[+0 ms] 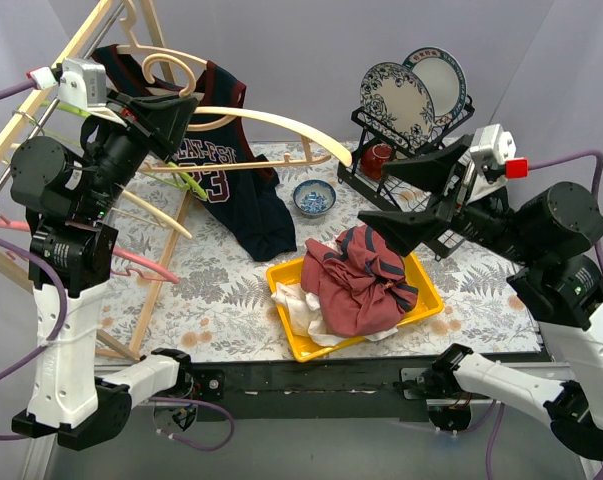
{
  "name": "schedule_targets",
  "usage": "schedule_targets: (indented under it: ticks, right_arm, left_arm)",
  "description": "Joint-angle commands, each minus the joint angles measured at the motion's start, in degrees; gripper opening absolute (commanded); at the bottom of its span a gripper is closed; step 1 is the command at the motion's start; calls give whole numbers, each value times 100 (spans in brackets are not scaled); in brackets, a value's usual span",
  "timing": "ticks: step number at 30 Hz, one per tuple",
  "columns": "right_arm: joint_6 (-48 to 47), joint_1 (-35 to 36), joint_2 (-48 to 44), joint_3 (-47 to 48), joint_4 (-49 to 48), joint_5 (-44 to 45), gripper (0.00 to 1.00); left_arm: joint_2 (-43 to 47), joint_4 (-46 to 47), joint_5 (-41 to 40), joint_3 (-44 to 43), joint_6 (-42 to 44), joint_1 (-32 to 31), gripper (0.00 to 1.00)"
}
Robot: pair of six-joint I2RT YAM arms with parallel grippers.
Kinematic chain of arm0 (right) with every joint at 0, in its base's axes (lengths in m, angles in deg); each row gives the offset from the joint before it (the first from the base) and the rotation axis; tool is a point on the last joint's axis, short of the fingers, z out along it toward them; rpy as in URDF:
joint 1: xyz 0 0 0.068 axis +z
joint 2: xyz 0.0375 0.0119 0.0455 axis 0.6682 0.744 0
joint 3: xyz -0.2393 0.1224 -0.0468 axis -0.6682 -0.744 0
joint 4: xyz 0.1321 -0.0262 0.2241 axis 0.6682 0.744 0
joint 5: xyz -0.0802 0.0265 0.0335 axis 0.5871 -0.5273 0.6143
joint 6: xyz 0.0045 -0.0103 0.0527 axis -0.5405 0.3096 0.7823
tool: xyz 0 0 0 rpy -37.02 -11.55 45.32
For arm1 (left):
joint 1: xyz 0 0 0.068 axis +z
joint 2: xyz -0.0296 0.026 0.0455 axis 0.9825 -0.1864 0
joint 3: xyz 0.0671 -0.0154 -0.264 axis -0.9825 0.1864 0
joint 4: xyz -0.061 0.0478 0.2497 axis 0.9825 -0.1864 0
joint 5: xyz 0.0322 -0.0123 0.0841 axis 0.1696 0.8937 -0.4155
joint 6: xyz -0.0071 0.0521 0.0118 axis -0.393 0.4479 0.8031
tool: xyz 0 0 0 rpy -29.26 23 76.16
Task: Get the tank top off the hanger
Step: Place the hanger at the clothesline.
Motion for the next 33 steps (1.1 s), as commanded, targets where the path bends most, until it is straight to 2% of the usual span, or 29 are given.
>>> schedule_targets:
  ticks: [1, 4, 7, 8, 11, 15, 16, 17, 22, 23, 25, 26, 32, 33]
  right_arm:
    - [-281, -16, 592, 511, -448, -376, 99]
    - [-316, -16, 1066, 1038, -395, -551, 98]
    - [-342, -7, 1444, 1390, -352, -666, 92]
    - [-351, -16, 1532, 1478, -317, -692, 85]
    - [-351, -16, 1761, 1699, -211, -701, 73]
    - [-421, -16, 1866, 1620, -360, -613, 68]
    - [-439, -16, 1884, 1663, -352, -622, 64]
    - [-448, -16, 1928, 1681, -360, -657, 54]
    - [-351, -25, 1920, 1524, -685, -1034, 30]
    - [-334, -16, 1928, 1514, -720, -1078, 19]
    - [-325, -16, 1929, 1523, -747, -1167, 5]
    - [-342, -16, 1911, 1480, -747, -1184, 1]
    - [-430, -16, 1718, 1225, -773, -1028, 1]
    - [-413, -16, 1657, 1155, -843, -957, 1]
  left_arm:
    - [28, 141, 370, -5, 50, 3, 0]
    - [45, 88, 397, -67, -55, 3, 0]
    - [106, 53, 353, 12, -90, 3, 0]
    - [133, 44, 309, 30, -99, -6, 0]
    - [142, -52, 326, 3, -108, -6, 0]
    - [168, -132, 432, 21, -143, 3, 0]
    - [185, -132, 449, 30, -161, 3, 0]
    - [194, -140, 476, 47, -170, 3, 0]
    - [212, -211, 502, 82, -170, -6, 0]
    - [212, -228, 511, 82, -170, -6, 0]
    - [229, -237, 555, 109, -205, -6, 0]
    - [238, -263, 572, 91, -205, 3, 0]
    - [370, -255, 582, 91, -292, 3, 0]
    - [414, -203, 564, 126, -319, 3, 13]
